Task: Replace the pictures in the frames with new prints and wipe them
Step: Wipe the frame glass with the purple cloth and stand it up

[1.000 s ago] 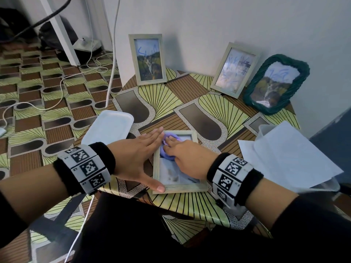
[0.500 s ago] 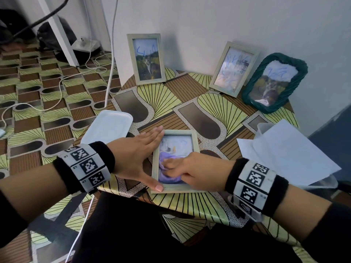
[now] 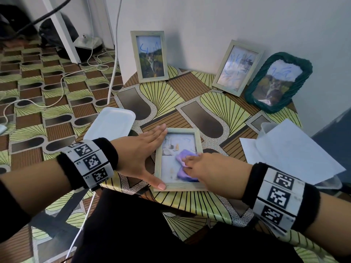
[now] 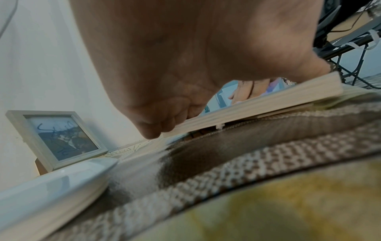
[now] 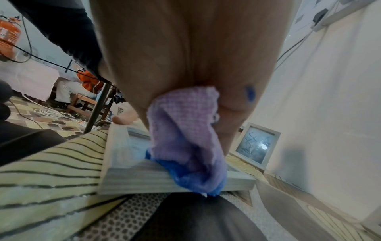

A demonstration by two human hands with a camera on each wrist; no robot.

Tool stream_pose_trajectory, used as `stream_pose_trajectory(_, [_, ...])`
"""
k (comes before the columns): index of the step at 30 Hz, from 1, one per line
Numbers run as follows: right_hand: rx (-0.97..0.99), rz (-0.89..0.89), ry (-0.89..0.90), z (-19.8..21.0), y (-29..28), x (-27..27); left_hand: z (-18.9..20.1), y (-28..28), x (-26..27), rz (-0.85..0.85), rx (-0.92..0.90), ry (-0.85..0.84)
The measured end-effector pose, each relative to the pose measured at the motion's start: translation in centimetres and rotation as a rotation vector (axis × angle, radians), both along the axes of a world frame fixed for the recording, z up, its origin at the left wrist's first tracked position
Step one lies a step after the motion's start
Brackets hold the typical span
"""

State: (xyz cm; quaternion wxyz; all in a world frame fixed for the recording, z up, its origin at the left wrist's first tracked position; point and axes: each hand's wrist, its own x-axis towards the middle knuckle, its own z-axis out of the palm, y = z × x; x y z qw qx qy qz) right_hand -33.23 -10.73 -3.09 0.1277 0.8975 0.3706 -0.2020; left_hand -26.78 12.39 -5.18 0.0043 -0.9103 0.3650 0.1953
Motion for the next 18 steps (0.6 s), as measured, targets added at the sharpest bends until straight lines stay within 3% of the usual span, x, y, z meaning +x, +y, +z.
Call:
stream_pose_trajectory(12, [-0.080, -0.100, -0.121, 1.3, 1.5, 4.4, 0.0, 0.0, 0.2, 0.010, 0.012, 0.037])
stream_pose_trajectory(18, [0.107, -0.236, -0.080, 1.6, 2.1, 5.5, 0.1, -0.2, 0.3, 0.004, 0.029, 0.041])
